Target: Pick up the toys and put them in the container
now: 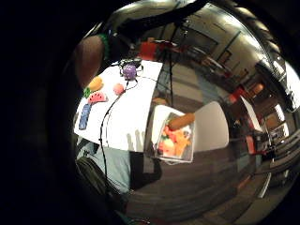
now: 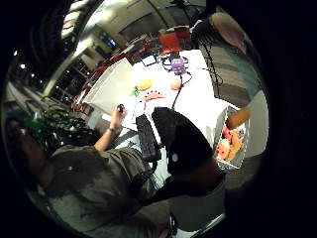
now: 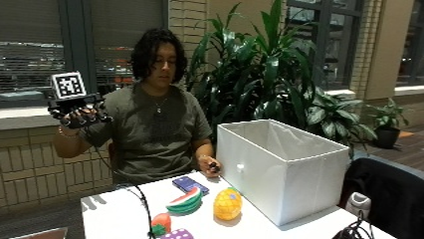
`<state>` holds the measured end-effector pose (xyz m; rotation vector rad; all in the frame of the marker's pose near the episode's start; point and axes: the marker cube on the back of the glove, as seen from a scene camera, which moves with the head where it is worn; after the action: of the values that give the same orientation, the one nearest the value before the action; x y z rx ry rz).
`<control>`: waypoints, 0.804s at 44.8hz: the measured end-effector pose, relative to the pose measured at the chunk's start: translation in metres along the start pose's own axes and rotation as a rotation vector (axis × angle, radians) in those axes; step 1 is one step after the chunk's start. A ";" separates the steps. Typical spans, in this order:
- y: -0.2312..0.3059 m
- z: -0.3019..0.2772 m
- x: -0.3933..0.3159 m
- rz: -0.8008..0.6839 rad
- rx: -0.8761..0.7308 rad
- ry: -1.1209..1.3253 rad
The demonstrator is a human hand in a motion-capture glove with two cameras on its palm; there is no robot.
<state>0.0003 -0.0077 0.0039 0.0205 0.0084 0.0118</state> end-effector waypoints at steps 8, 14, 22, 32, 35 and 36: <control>-0.010 0.011 -0.005 0.029 -0.019 0.006; -0.006 0.012 -0.008 0.056 -0.108 0.012; -0.014 0.027 -0.003 -0.039 -0.088 -0.013; -0.018 0.058 -0.004 -0.011 -0.132 -0.069; -0.023 0.072 -0.005 -0.003 -0.146 -0.084; -0.024 0.076 -0.006 0.014 -0.148 -0.086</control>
<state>-0.0052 -0.0336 0.0795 -0.1265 -0.0785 0.0252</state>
